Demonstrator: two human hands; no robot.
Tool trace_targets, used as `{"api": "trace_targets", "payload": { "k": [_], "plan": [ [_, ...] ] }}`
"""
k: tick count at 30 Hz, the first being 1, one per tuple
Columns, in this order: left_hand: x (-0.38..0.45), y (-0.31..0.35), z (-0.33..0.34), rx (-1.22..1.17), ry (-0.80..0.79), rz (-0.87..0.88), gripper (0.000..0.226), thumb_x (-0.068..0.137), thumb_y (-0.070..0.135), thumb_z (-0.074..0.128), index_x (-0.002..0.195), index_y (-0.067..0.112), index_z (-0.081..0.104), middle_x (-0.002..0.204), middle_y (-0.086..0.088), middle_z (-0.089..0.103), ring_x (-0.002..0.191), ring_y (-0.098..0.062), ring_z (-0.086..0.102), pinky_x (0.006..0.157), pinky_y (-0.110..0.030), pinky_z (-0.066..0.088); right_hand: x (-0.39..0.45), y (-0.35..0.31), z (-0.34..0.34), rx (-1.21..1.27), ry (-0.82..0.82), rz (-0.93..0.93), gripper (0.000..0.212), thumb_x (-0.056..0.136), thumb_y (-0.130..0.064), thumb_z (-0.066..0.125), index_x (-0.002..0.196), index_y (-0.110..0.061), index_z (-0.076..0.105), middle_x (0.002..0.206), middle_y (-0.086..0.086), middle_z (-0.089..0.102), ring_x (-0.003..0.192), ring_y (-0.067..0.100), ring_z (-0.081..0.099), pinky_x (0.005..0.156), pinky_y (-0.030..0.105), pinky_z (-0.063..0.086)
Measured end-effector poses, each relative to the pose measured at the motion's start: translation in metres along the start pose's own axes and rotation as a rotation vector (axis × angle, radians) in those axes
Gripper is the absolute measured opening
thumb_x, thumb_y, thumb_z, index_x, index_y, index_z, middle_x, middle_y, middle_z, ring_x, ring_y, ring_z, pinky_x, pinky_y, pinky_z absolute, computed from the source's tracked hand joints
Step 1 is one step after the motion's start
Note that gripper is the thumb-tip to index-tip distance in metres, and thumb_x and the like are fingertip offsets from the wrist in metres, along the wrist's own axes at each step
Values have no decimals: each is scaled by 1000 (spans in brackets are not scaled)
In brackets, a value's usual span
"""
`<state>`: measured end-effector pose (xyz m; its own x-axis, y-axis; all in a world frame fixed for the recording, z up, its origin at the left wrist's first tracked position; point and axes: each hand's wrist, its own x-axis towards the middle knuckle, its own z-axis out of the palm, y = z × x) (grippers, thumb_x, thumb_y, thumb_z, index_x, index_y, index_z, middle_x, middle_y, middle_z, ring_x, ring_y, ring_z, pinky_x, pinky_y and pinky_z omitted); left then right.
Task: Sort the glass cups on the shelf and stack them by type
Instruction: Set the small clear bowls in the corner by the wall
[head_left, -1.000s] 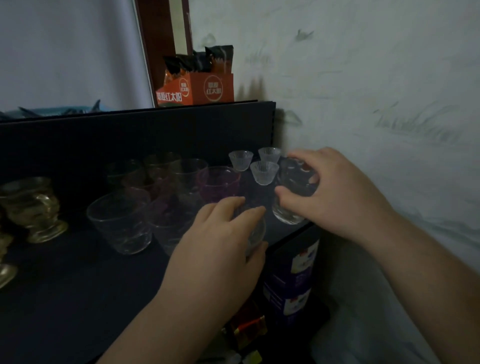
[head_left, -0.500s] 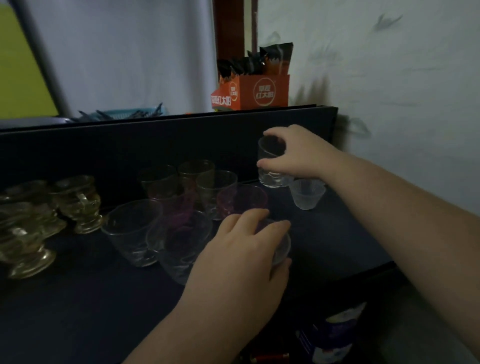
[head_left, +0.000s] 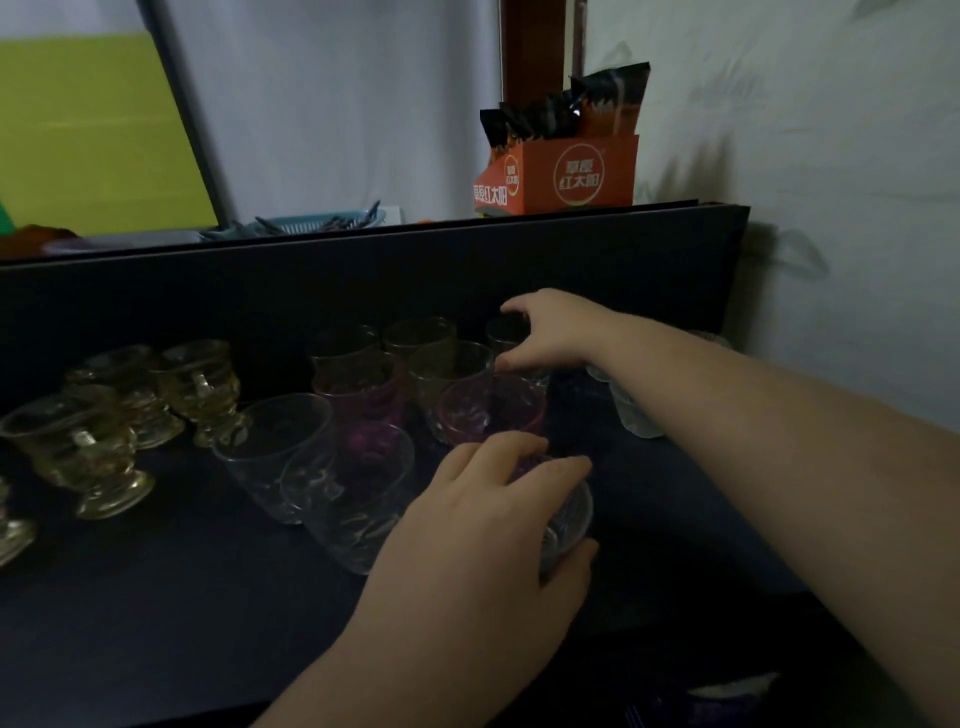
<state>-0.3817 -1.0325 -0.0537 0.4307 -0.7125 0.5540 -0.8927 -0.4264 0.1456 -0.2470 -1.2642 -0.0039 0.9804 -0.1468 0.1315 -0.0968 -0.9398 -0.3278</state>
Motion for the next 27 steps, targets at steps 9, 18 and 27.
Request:
{"api": "trace_targets", "payload": {
  "k": [9,18,27],
  "plan": [
    [17,19,16,-22,-24,21,59,85,59,53,140,49,35,140,27,32,128,0,30,100,-25,39,-59,21,-51,-133,106,-17,96,72,-56,80,153,-27,35,153,4,40,132,24,48,99,35,44],
    [82,62,63,-87,-163,120,57,87,51,57,140,40,41,139,13,40,125,-14,37,99,-37,42,-202,98,-79,-139,269,202,80,74,-49,78,144,-24,49,140,5,55,120,22,57,89,30,43],
    [140,83,103,103,-271,258,51,91,43,54,139,29,44,136,-1,49,123,-25,46,100,-45,39,-290,118,-65,-122,267,358,89,62,-66,63,143,-31,49,132,2,56,115,20,58,95,41,49]
  ]
}}
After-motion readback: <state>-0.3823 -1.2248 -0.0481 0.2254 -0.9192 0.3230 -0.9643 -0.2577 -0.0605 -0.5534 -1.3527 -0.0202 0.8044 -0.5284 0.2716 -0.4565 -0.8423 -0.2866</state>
